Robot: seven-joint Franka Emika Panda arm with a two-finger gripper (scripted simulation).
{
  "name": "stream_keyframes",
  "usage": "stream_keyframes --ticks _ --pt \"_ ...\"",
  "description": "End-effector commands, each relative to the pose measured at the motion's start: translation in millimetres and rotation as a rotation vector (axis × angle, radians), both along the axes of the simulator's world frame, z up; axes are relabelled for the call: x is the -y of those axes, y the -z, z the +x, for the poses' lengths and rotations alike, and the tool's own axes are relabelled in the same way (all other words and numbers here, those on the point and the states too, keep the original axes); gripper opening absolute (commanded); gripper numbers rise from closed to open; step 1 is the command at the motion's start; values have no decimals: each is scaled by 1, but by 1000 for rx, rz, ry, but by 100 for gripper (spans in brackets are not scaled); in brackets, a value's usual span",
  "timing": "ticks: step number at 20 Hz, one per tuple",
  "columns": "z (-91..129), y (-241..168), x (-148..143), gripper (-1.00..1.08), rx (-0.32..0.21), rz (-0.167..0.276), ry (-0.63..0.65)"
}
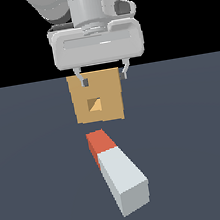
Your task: Insert the peg into the horizontal hole in a box.
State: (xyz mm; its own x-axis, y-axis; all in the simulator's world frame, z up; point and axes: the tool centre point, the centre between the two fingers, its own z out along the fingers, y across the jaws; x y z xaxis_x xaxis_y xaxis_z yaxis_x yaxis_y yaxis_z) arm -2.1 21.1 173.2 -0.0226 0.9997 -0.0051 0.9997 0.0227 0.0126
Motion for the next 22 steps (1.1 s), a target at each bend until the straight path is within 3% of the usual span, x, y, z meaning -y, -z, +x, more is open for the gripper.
stream_keyframes --ticks 1,12,22 --pt "0 0 0 100 0 0 0" --pt "-4 14 20 100 -2 0 -46" --pt "-8 49 73 100 -6 1 -165"
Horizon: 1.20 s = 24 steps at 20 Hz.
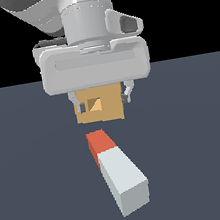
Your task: Insert the peg into the horizontal hole in a box.
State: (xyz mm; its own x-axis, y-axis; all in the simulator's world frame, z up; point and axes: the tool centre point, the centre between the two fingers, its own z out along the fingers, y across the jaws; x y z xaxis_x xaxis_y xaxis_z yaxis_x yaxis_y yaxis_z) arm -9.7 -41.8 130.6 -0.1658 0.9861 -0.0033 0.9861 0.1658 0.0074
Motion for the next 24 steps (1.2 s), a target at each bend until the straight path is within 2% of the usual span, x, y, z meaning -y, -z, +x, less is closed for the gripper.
stream_keyframes --ticks 1,13,24 --pt "-1 11 17 100 -2 0 -36" --pt "6 52 76 100 -7 1 -171" --pt "9 59 88 100 -8 1 -197"
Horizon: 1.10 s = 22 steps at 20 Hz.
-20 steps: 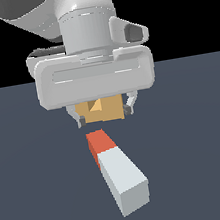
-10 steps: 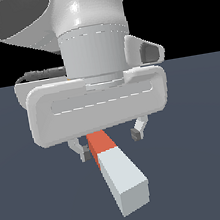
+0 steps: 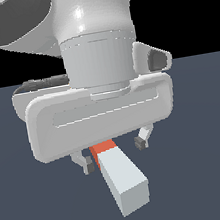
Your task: Insert the peg into the horizontal hole in a box.
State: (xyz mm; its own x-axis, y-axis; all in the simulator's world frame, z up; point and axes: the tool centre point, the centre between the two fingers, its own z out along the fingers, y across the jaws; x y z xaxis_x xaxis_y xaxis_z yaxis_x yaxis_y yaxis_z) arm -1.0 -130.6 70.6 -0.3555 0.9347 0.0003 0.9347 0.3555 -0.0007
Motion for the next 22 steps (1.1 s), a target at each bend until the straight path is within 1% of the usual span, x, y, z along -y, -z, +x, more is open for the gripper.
stream_keyframes --ticks 1,7,16,21,22 --pt "0 -1 -2 100 1 0 1" --pt "0 2 -2 100 1 0 2" --pt "-1 42 -3 100 1 0 3" --pt "0 48 -3 100 1 0 3" --pt "0 48 -3 -100 1 0 3"
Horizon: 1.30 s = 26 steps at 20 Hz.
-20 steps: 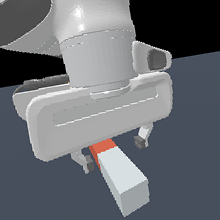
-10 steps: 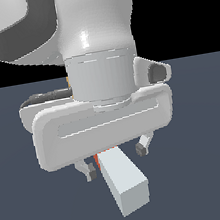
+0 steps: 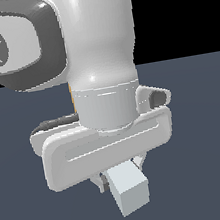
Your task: Insert the peg into the horizontal hole in a box.
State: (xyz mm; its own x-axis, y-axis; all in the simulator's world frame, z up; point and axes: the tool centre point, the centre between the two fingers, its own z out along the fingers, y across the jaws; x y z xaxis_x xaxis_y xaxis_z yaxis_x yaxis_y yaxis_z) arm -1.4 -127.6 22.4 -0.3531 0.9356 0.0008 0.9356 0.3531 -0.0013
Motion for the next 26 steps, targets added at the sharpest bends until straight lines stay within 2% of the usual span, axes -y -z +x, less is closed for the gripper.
stream_keyframes --ticks 1,15,26 --pt "1 0 0 -100 2 0 0" --pt "-2 -1 -3 -100 1 0 13" --pt "-29 -13 -36 -100 1 0 134"
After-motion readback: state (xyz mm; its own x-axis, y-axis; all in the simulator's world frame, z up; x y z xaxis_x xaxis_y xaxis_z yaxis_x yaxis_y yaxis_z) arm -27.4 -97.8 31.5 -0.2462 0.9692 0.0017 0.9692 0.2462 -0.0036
